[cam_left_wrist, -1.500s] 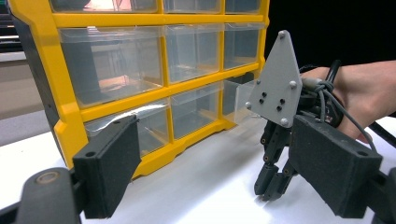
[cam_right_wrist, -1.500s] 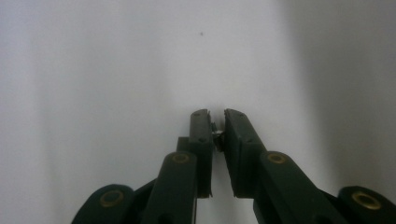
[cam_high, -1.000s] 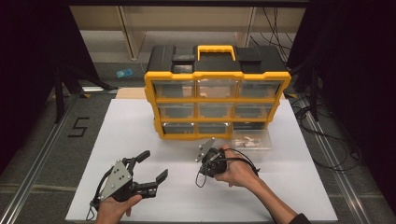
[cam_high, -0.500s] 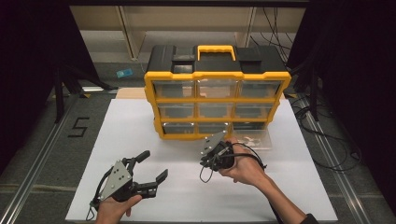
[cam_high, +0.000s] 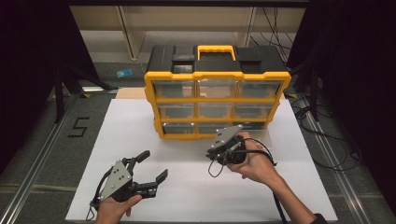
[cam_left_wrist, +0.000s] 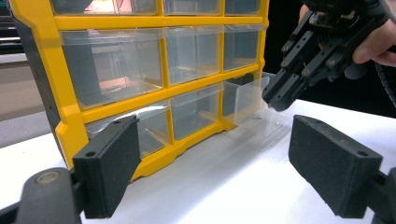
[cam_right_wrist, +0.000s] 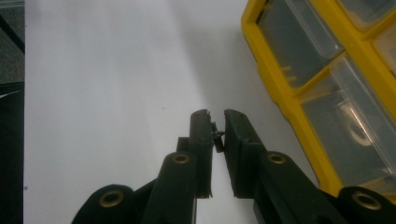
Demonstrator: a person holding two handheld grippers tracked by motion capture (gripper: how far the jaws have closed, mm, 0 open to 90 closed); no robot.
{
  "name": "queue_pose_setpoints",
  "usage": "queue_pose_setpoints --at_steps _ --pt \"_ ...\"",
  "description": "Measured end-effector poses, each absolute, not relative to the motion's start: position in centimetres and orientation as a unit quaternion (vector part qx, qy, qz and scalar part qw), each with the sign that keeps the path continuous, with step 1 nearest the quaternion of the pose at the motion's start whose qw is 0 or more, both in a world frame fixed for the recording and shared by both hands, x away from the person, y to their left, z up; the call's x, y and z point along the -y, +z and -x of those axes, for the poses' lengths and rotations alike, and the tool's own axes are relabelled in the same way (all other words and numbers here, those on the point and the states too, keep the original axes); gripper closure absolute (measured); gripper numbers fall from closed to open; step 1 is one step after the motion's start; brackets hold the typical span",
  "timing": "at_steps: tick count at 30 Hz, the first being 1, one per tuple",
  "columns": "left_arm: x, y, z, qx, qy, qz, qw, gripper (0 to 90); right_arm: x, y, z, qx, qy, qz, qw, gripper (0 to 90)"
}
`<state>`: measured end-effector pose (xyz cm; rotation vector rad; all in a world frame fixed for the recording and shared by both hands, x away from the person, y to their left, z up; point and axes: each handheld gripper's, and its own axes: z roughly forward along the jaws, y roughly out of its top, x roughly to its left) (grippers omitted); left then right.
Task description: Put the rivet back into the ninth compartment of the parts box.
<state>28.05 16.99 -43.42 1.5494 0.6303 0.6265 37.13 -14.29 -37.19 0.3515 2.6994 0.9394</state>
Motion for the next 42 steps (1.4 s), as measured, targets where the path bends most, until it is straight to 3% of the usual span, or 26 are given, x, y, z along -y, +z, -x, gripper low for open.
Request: queue_pose_setpoints --at_steps 42 --pt "-17.1 -43.3 -28.0 -0.278 0.272 -0.671 0.631 16.6 22.1 -33.9 -38.1 -0.89 0.368 -0.194 0.188 82.2"
